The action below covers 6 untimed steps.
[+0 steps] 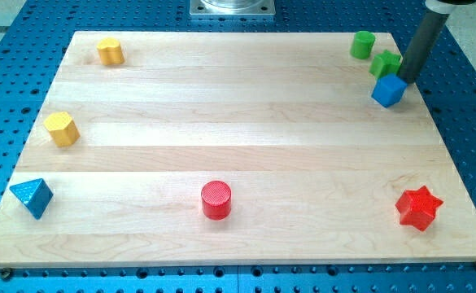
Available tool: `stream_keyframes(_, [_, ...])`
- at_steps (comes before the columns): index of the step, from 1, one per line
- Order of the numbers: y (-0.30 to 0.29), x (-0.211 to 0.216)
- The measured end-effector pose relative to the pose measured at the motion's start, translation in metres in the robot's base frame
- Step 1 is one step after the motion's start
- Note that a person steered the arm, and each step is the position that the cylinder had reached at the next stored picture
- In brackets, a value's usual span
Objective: Move the blue cube upwards slightly
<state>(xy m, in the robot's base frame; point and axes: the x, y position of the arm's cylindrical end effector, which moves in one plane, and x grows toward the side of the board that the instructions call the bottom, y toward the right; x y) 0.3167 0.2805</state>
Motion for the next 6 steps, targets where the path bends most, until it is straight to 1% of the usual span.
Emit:
stream_keyframes(1, [-0.03,0.0])
stream_keyframes(2, [0.034,0.015])
stream_keyframes(3, [0.045,0.061])
stream_keyframes(4, [0.001,0.071])
stream_keyframes(5, [-0.023,0.066])
stream_keyframes(6, [-0.05,0.071])
